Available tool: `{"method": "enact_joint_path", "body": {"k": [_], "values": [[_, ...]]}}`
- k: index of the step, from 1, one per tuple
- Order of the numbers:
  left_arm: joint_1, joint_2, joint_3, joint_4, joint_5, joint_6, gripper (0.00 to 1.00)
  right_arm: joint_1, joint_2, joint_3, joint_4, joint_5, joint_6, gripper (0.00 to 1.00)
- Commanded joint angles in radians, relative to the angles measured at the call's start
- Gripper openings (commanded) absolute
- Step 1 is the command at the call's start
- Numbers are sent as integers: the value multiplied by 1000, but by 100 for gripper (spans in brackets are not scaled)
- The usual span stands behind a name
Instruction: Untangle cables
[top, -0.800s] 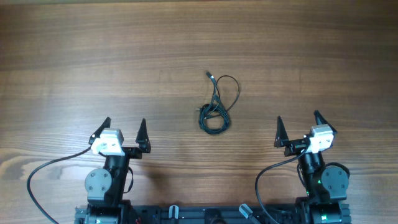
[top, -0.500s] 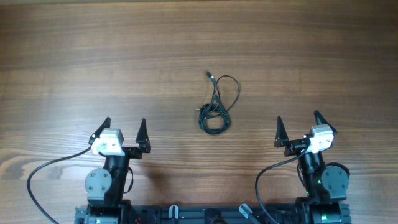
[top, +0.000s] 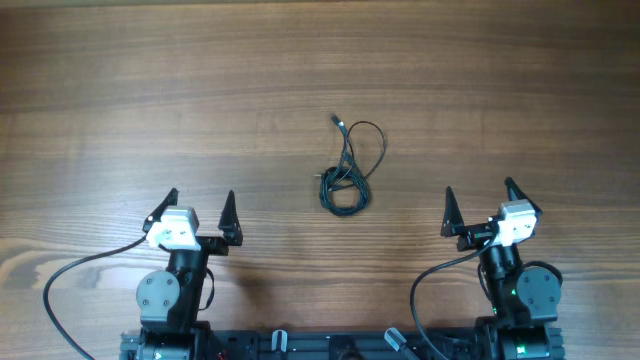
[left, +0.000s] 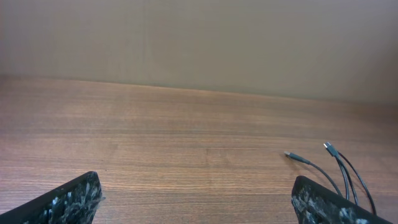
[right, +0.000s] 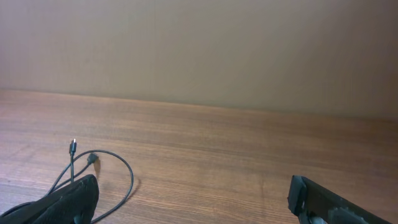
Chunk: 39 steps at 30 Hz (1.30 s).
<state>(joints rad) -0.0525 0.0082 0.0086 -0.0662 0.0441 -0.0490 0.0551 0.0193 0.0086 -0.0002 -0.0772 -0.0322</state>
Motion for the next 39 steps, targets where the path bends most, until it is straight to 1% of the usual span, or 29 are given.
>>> {"method": "enact_joint_path", "body": {"k": [1, 17, 18, 20, 22, 26, 28, 29, 35, 39], "values": [[-4, 1, -3, -7, 12, 16, 100, -2, -16, -3, 2, 10, -18, 100], [-4, 1, -3, -7, 13, 15, 100, -2, -16, -3, 2, 10, -18, 100], [-4, 1, -3, -6, 21, -2, 100, -2, -16, -3, 2, 10, -18, 100], [-4, 1, -3, -1, 56, -97, 100, -2, -16, -3, 2, 10, -18, 100], [-4, 1, -3, 0, 79, -156, 100, -2, -16, -3, 2, 10, -18, 100], [-4, 1, -3, 3, 79, -257, 100, -2, -16, -3, 2, 10, -18, 100], [-4, 1, -3, 3, 84, -354, 100, -2, -16, -3, 2, 10, -18, 100], [-4, 1, -3, 8, 96, -381, 100, -2, -16, -3, 2, 10, -17, 100], [-4, 1, -1, 16, 210, -382, 100, -2, -16, -3, 2, 10, -18, 100], [-4, 23, 47, -63, 253, -416, 100, -2, -16, -3, 2, 10, -17, 100]]}}
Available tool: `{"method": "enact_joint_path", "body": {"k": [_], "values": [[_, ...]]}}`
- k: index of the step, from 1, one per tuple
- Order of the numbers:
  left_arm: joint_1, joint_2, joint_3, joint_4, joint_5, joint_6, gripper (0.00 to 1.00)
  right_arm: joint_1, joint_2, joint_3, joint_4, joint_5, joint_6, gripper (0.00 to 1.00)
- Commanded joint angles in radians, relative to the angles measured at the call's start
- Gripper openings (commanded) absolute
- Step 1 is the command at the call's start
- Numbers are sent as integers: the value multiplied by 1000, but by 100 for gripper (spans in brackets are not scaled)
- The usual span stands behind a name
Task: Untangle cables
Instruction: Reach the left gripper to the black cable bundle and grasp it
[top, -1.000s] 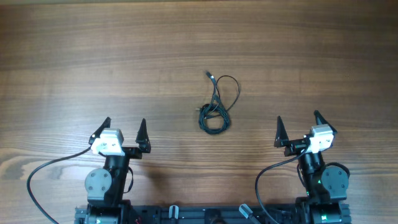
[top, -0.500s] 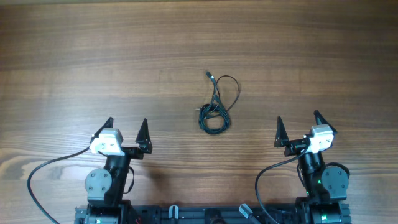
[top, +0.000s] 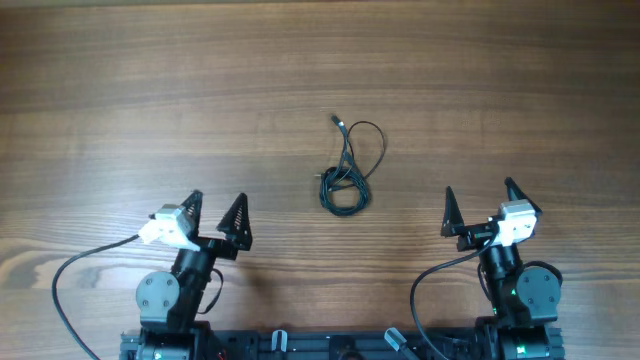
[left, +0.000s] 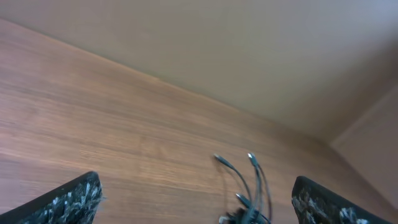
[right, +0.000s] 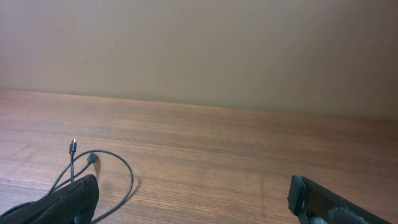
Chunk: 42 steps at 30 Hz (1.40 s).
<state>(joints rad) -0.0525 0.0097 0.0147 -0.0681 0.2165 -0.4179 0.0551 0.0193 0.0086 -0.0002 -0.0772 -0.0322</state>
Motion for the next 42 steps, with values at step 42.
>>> {"method": "enact_joint_path", "body": {"k": [42], "values": [[-436, 1289, 887, -475, -2, -116, 80, -2, -16, -3, 2, 10, -18, 100]]}}
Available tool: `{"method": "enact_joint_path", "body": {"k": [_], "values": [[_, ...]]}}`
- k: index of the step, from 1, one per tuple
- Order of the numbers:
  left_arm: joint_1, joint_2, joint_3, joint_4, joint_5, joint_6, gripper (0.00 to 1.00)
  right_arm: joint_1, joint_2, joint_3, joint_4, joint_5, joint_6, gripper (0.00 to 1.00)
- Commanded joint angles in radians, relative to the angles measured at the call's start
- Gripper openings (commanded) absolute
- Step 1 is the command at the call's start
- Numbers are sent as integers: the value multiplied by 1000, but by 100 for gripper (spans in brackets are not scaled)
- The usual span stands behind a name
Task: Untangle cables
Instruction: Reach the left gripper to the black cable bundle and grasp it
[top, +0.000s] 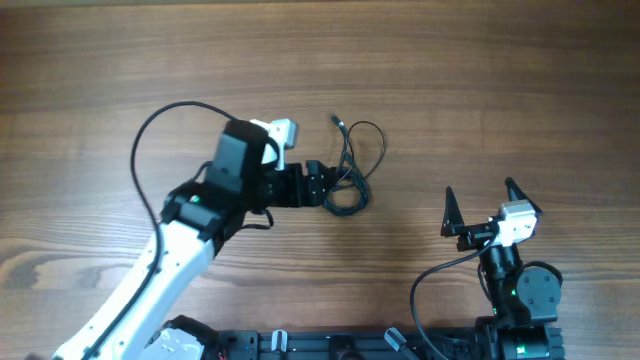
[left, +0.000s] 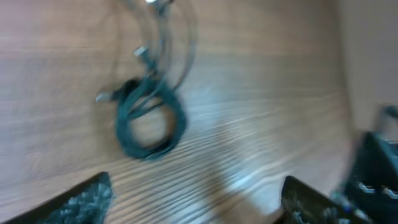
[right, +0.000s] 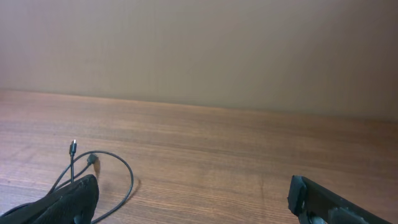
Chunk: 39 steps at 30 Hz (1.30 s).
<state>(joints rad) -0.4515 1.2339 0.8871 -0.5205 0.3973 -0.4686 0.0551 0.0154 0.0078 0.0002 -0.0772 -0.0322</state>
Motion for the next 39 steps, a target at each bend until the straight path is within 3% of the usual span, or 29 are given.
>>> {"method": "enact_joint_path", "body": {"k": [1, 8, 21, 36, 39], "values": [[-51, 88, 14, -23, -219, -71, 79, -2, -12, -3, 1, 10, -17, 100], [-126, 250, 14, 34, -344, -71, 69, -2, -12, -3, 2, 10, -18, 100], [-135, 438, 14, 192, -345, -72, 52, -2, -12, -3, 2, 10, -18, 100], [-174, 510, 14, 236, -347, -71, 40, -2, -12, -3, 2, 10, -18, 100], [-174, 550, 14, 235, -348, -71, 25, -2, -12, -3, 2, 10, -17, 100]]}}
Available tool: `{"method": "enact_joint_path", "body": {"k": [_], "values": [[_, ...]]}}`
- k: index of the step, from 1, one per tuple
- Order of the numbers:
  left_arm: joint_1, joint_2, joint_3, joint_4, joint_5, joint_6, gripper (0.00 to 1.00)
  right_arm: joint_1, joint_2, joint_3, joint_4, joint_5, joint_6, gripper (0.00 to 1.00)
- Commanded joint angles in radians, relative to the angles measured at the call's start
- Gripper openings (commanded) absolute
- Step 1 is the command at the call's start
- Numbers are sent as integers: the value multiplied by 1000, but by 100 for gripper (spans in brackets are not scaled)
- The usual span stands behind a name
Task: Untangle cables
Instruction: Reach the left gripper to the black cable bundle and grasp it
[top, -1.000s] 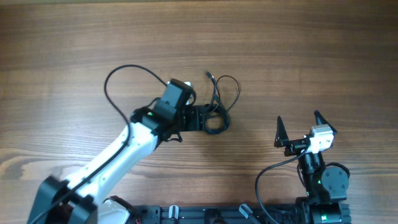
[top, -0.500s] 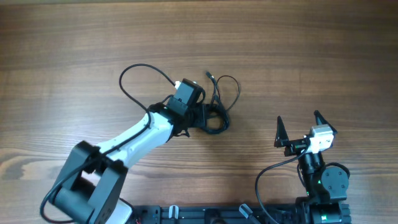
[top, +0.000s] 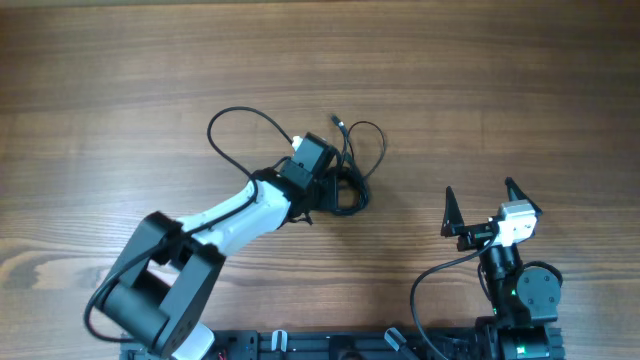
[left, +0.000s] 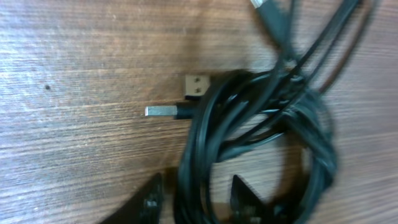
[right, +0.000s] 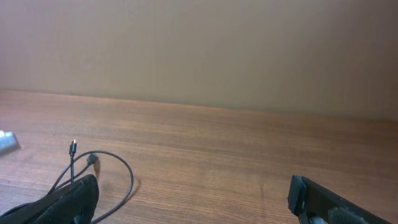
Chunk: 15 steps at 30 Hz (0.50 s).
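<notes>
A tangle of thin black cables (top: 352, 196) lies mid-table, a tight coil with a loose loop (top: 378, 145) trailing toward the far side. In the left wrist view the coil (left: 267, 124) fills the frame, with two metal USB plugs (left: 163, 111) sticking out to its left. My left gripper (left: 198, 198) is down on the table with its jaws narrowly apart, one finger (left: 152, 199) outside the coil's left strand and the other inside the ring, neither pressing it. My right gripper (top: 478, 190) stands open near the front right, with the loose loop (right: 115, 171) to its left.
The wooden table (top: 520, 80) stretches all round the tangle. My left arm's own black lead (top: 235, 125) arcs over the table left of the coil. A beige wall (right: 199, 50) rises behind the far edge.
My left gripper has come down from above the coil to the table and narrowed its jaws round the coil's left strand. The right arm has not moved.
Both grippers stood open at the front edge with the tangle mid-table. The left wrist then turned toward the tangle. Then the left arm was stretched out above the coil, and now its fingers straddle the coil's left strand. The tangle keeps its shape.
</notes>
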<state>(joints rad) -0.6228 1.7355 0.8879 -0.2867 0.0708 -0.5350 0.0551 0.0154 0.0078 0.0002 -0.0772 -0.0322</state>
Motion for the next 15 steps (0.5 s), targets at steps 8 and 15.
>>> {"method": "enact_joint_path", "body": {"k": [8, 15], "values": [[-3, 37, 14, -44, -17, -5, 4, -2, -12, -3, 2, 10, -18, 100], [35, -114, 16, -140, -18, -131, 4, -2, -12, -3, 2, 10, -18, 100]]}}
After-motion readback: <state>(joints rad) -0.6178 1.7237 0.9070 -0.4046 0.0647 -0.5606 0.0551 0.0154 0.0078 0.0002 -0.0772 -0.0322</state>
